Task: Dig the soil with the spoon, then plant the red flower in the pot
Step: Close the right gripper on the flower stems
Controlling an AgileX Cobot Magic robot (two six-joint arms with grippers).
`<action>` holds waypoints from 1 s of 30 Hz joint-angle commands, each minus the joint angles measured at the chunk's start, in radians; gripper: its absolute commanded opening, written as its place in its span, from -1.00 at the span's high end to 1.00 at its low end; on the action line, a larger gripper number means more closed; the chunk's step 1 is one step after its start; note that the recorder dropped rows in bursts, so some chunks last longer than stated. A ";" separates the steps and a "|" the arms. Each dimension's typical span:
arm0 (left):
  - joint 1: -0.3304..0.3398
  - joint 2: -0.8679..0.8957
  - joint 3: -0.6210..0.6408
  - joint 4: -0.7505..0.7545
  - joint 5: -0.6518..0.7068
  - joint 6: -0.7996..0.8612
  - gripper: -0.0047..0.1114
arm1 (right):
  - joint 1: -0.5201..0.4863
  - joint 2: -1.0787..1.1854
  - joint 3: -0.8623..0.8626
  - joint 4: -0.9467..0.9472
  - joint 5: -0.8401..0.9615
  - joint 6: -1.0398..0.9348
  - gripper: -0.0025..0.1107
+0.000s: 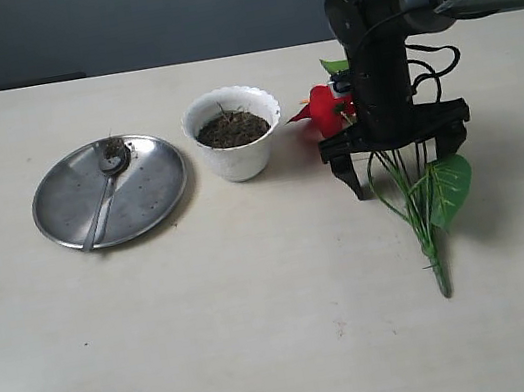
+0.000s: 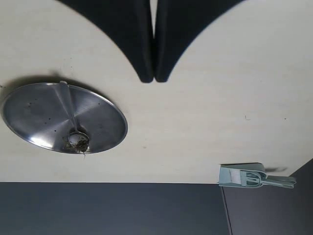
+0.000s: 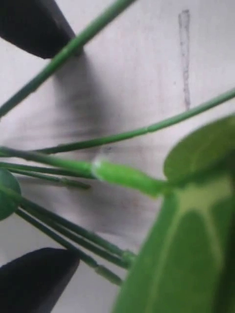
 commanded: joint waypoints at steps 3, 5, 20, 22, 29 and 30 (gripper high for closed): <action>-0.005 -0.006 0.005 -0.005 -0.009 0.000 0.91 | -0.001 0.076 0.006 0.003 -0.006 -0.016 -0.88; -0.005 -0.006 0.005 -0.005 -0.009 0.000 0.91 | -0.001 0.090 0.006 0.019 -0.006 -0.023 -0.88; -0.005 -0.006 0.005 -0.005 -0.009 0.000 0.91 | -0.001 0.109 0.006 0.021 -0.006 -0.058 -0.88; -0.005 -0.006 0.005 -0.005 -0.009 0.000 0.91 | -0.001 0.109 0.006 0.021 -0.006 -0.054 -0.88; -0.005 -0.006 0.005 -0.005 -0.009 0.000 0.91 | -0.001 0.109 0.006 0.037 -0.006 -0.054 -0.88; -0.005 -0.006 0.005 -0.005 -0.009 0.000 0.91 | -0.001 0.109 0.006 0.045 -0.006 -0.054 -0.88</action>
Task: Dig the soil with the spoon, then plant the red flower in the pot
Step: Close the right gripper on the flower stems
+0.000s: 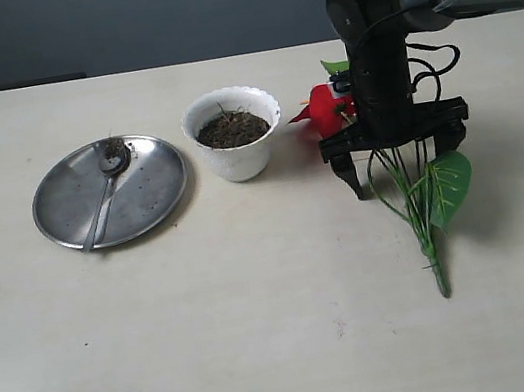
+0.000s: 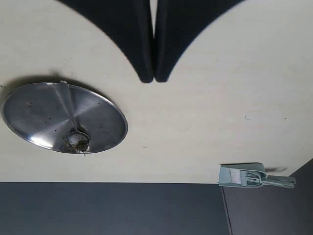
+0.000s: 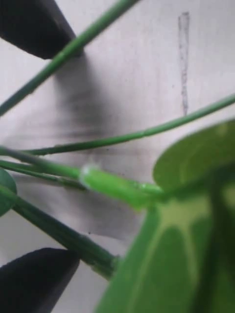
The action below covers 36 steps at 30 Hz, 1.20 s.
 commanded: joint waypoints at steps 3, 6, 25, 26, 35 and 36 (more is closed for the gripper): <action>-0.005 -0.006 0.005 -0.005 -0.009 0.000 0.91 | 0.001 0.070 0.029 0.030 -0.023 -0.006 -0.88; -0.005 -0.006 0.005 -0.005 -0.009 0.000 0.91 | 0.001 0.070 0.029 0.050 -0.023 -0.006 -0.88; -0.005 -0.006 0.005 -0.005 -0.009 0.000 0.91 | 0.001 0.145 0.029 0.135 -0.023 -0.043 0.49; -0.005 -0.006 0.005 -0.005 -0.009 0.000 0.91 | 0.001 0.145 0.029 0.135 -0.023 -0.049 0.63; -0.005 -0.006 0.005 -0.005 -0.009 0.000 0.91 | 0.001 0.145 0.029 0.155 -0.023 -0.174 0.97; -0.005 -0.006 0.005 -0.005 -0.009 0.000 0.91 | 0.001 0.145 0.029 0.155 -0.023 -0.174 0.97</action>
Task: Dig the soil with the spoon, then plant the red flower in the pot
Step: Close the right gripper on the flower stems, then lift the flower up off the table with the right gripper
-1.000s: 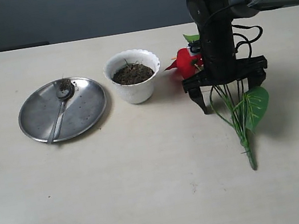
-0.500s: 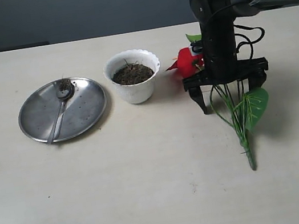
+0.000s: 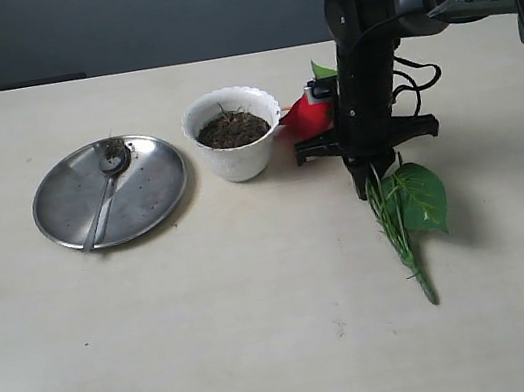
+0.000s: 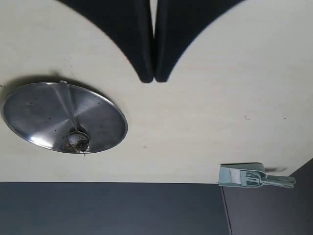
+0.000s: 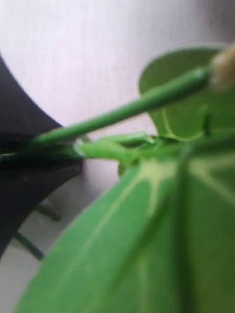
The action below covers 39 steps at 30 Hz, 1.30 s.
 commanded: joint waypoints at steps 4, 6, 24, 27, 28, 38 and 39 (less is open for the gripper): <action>-0.005 -0.006 0.005 -0.005 -0.009 0.000 0.91 | 0.002 0.094 0.049 -0.026 0.017 -0.039 0.97; -0.005 -0.006 0.005 -0.005 -0.009 0.000 0.91 | 0.002 0.071 0.049 -0.026 0.017 -0.051 0.97; -0.005 -0.006 0.005 -0.005 -0.009 0.000 0.91 | -0.117 -0.294 0.049 0.110 -0.230 -0.108 0.97; -0.005 -0.006 0.005 -0.005 -0.009 0.000 0.91 | -0.139 -0.366 0.049 0.108 -0.268 -0.133 0.97; -0.005 -0.006 0.005 -0.005 -0.009 0.000 0.91 | -0.139 -0.389 0.049 0.102 -0.282 -0.142 0.97; -0.005 -0.006 0.005 -0.005 -0.009 0.000 0.91 | -0.117 -0.567 0.072 0.086 -0.409 -0.214 0.97; -0.005 -0.006 0.005 -0.005 -0.009 0.000 0.91 | -0.108 -0.587 0.106 0.086 -0.440 -0.217 0.97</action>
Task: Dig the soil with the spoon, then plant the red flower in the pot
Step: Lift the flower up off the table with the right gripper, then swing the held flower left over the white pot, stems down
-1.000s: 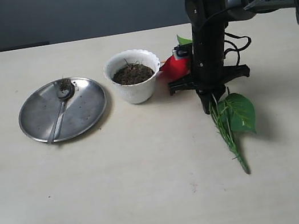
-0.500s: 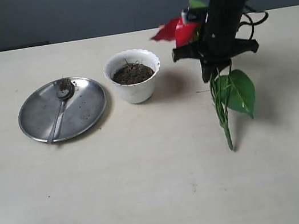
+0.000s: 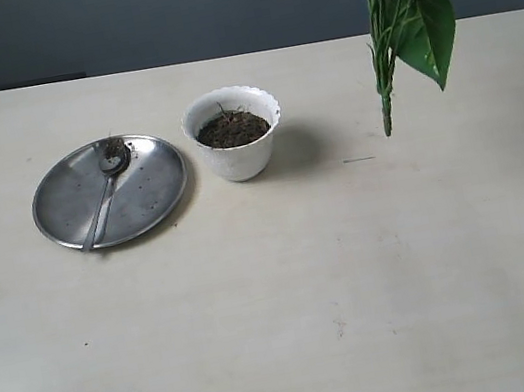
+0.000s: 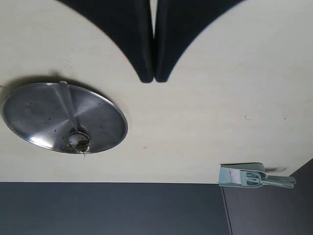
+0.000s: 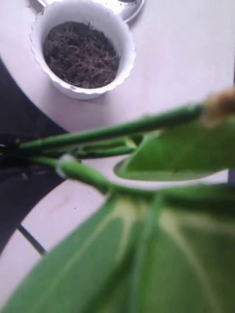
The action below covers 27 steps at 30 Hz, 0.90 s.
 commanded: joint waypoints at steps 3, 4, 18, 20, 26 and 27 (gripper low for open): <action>-0.005 -0.006 0.005 -0.005 -0.009 0.000 0.91 | 0.048 -0.123 0.192 -0.004 -0.235 -0.028 0.97; -0.005 -0.006 0.005 -0.005 -0.009 0.000 0.91 | 0.054 -0.143 0.250 -0.004 -0.290 -0.031 0.97; -0.005 -0.006 0.005 0.004 -0.009 0.000 0.91 | 0.127 -0.434 0.865 -0.155 -1.095 -0.066 0.97; -0.005 -0.006 0.005 0.007 -0.009 0.000 0.91 | 0.130 -0.400 0.865 -0.220 -1.205 -0.041 0.97; -0.005 -0.006 0.005 0.007 -0.009 0.000 0.91 | 0.130 -0.285 0.865 -0.483 -1.434 0.155 0.97; -0.005 -0.006 0.005 0.007 -0.009 0.000 0.91 | 0.130 -0.265 0.865 -0.501 -1.471 0.162 0.97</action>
